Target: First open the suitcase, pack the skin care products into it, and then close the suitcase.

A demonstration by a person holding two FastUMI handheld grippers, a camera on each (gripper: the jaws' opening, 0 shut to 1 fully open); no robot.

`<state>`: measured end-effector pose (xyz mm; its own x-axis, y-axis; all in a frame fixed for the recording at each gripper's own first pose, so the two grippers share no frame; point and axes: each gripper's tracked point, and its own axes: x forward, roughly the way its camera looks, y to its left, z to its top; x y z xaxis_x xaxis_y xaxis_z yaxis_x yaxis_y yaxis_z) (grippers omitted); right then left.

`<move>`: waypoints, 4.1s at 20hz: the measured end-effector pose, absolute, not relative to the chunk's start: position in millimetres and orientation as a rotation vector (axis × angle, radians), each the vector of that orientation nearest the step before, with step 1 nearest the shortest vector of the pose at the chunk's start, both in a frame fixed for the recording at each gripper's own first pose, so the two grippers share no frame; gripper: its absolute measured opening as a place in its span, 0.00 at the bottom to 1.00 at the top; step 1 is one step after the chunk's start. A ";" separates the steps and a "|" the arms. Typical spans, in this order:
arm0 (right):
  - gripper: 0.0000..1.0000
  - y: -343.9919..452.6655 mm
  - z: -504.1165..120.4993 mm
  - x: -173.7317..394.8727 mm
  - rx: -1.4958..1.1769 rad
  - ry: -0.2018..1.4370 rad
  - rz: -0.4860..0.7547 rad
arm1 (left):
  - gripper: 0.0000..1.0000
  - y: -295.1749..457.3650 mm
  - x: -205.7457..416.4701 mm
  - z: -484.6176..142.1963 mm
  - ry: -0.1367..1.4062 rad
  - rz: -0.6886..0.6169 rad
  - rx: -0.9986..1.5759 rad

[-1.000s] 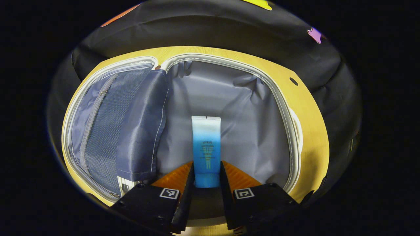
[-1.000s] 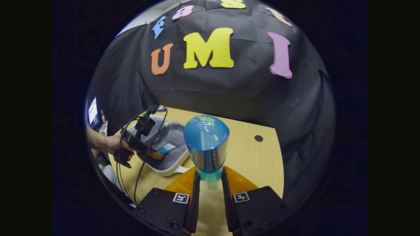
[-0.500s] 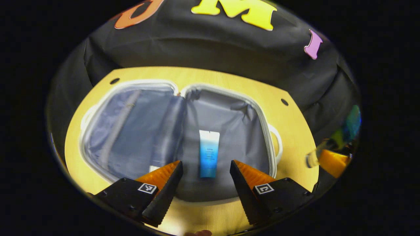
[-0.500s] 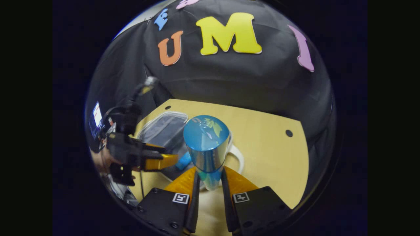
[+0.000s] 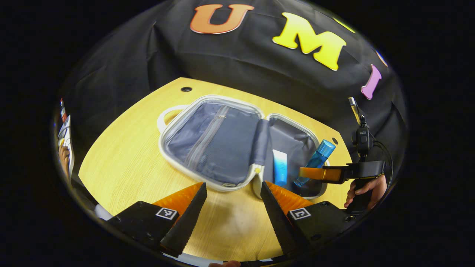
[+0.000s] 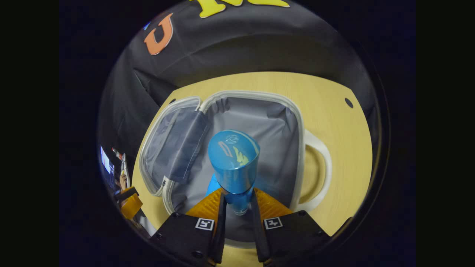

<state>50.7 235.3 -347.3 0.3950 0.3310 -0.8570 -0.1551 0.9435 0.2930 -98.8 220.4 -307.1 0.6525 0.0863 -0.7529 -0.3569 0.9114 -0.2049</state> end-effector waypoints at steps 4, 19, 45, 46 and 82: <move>0.32 242.6 -353.7 57.4 0.145 1.143 0.276 | 0.96 236.8 -119.9 -293.6 0.813 0.272 -0.380; 0.42 231.9 -352.5 61.4 0.044 1.153 0.233 | 1.00 307.7 -117.9 -283.0 0.778 0.328 -0.331; 0.72 128.6 -210.3 -13.8 -0.040 0.854 0.341 | 0.64 474.6 6.5 -365.6 0.774 0.404 -0.665; 0.72 129.0 -209.3 -14.0 -0.038 0.852 0.341 | 0.62 471.1 4.9 -366.8 0.789 0.402 -0.666; 0.82 -97.1 -165.5 -33.3 0.143 0.606 -0.070 | 0.12 -19.5 62.5 -178.3 0.459 -0.193 0.010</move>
<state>-33.3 -97.1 -165.5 0.8199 -0.0236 -0.5720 0.1074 0.9877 0.1132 62.5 -19.5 -178.3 0.8787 -0.1828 -0.4409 0.1871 0.9817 -0.0341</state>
